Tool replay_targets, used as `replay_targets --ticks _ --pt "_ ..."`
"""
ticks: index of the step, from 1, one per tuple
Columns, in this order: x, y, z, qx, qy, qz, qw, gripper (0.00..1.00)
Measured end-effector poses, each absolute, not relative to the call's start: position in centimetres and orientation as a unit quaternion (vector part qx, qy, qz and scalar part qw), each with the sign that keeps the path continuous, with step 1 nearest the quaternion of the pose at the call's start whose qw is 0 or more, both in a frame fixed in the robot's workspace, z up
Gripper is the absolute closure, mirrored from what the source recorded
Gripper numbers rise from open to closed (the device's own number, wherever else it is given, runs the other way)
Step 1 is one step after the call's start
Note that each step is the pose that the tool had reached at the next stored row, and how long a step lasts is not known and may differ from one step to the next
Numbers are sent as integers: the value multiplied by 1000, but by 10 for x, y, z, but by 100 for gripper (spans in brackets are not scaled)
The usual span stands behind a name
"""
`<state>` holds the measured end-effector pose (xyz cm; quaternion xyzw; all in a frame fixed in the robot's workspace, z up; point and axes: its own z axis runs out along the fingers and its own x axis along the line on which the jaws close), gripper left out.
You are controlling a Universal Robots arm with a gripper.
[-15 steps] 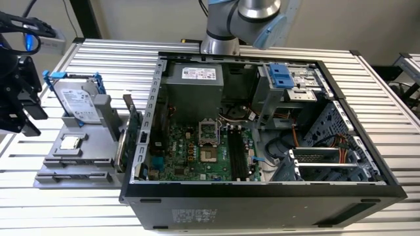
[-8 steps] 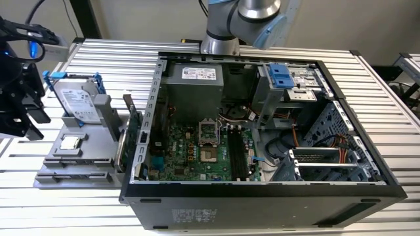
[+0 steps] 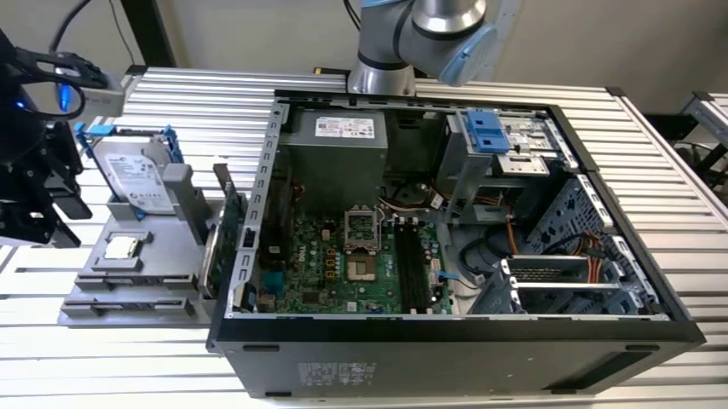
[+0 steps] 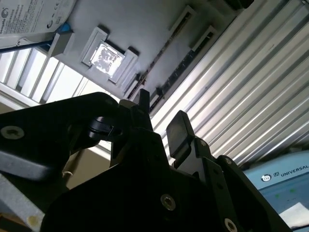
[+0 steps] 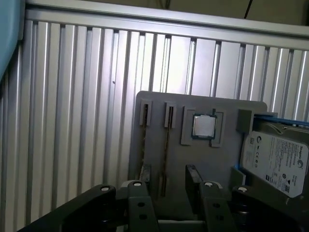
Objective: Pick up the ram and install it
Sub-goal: 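Pick up the ram and move it above insertion slot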
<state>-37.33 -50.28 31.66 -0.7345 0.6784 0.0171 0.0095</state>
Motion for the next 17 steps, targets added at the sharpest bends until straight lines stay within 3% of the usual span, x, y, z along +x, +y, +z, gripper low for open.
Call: replay_targets --ticks 17 --pt "-373 -503 306 -734 678 17 9 0"
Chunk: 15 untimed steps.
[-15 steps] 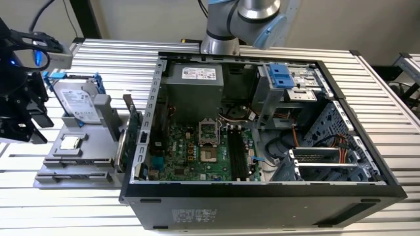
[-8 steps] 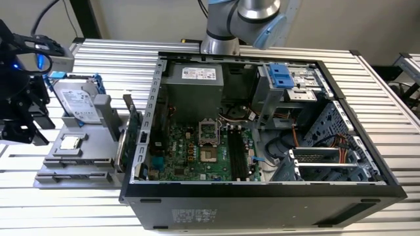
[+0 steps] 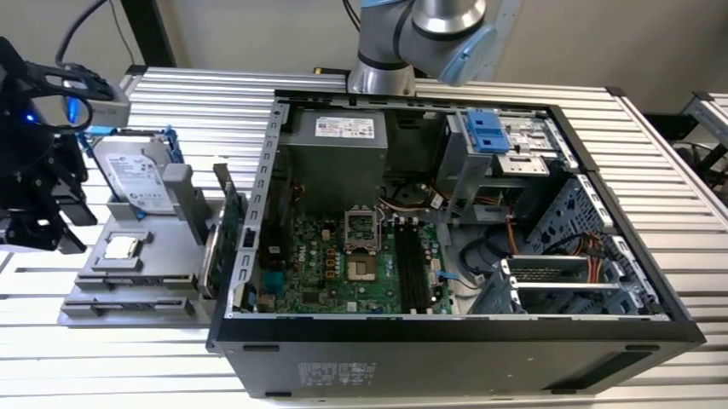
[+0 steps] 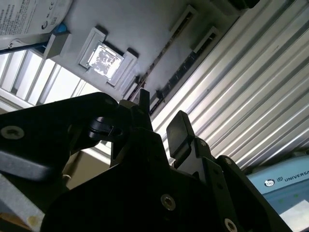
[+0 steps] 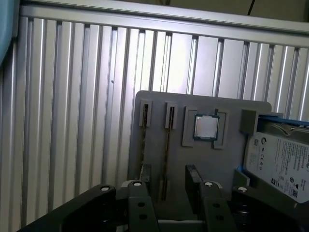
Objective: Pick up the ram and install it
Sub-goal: 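Pick up the ram and move it above insertion slot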
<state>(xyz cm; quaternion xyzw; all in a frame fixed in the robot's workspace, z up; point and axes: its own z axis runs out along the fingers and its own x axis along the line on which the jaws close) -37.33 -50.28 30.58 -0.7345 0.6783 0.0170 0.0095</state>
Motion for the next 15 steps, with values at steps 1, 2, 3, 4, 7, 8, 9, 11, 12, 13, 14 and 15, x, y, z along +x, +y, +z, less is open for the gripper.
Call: replay_targets --ticks 1,2,3,4,7,8,9,11,12,13,14,15 --pt "-373 -503 305 -734 678 17 10 0" --pt "-373 -503 305 -734 678 17 10 0" --pt "-373 -503 305 -734 678 17 9 0" --pt "-373 -503 304 -734 678 17 9 0" --pt "-373 -503 303 -734 678 17 9 0" --pt "-373 -503 303 -734 678 17 9 0" --pt "-373 -503 302 -734 678 17 10 0" --pt "-373 -503 302 -734 678 17 10 0" --pt "-373 -503 301 -734 678 17 10 0" --pt "-373 -503 301 -734 678 17 10 0" --pt "-373 -503 300 -734 678 17 10 0" --pt "-373 -503 300 -734 678 17 9 0"
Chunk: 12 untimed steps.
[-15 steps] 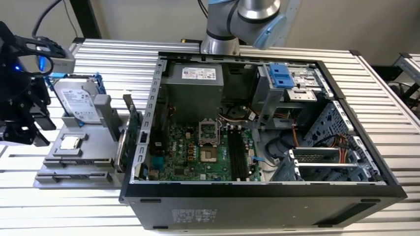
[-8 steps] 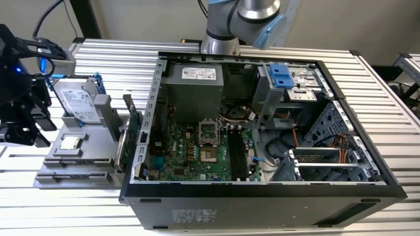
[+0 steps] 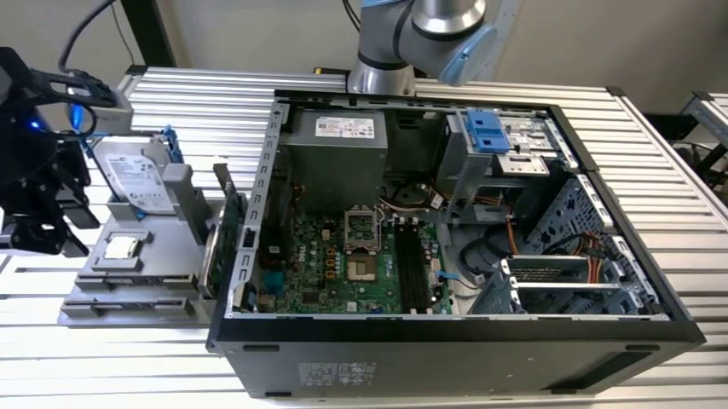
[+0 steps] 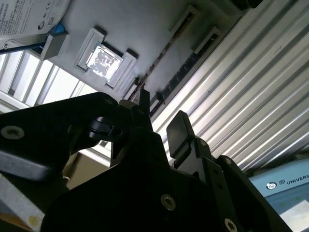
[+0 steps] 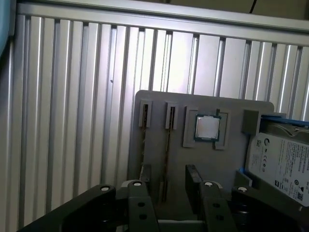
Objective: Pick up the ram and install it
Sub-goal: 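Pick up the ram and move it above insertion slot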
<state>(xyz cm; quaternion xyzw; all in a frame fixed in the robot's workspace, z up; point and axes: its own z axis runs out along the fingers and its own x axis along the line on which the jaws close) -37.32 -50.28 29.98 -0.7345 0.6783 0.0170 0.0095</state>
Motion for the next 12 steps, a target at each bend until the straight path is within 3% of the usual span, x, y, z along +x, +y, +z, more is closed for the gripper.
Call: replay_targets --ticks 12 --pt "-373 -503 293 -734 678 17 9 0"
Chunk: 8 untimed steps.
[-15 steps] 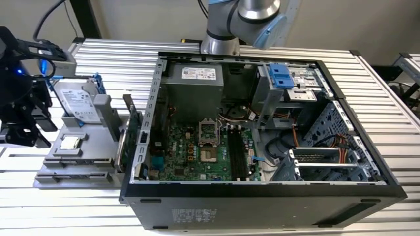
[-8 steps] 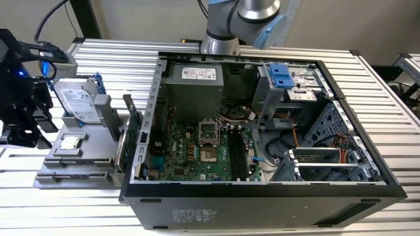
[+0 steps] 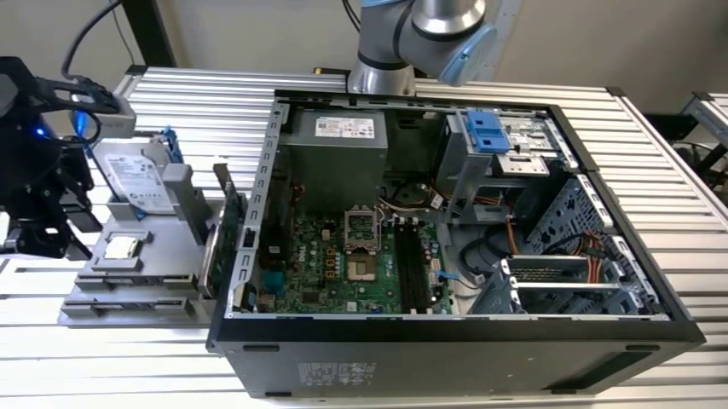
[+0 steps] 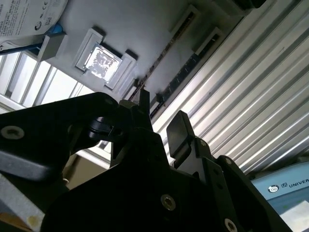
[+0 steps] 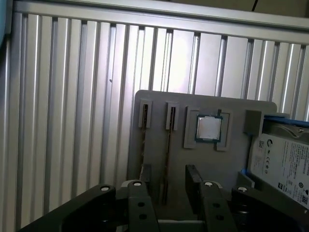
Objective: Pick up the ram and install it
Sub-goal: 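Pick up the ram and move it above insertion slot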
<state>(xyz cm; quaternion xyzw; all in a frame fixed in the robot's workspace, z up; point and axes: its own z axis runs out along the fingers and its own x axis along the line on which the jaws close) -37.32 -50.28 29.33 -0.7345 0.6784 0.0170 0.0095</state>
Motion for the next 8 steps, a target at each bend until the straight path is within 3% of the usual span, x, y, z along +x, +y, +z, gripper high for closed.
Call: replay_targets --ticks 8 --pt "-373 -503 284 -735 678 16 10 0"
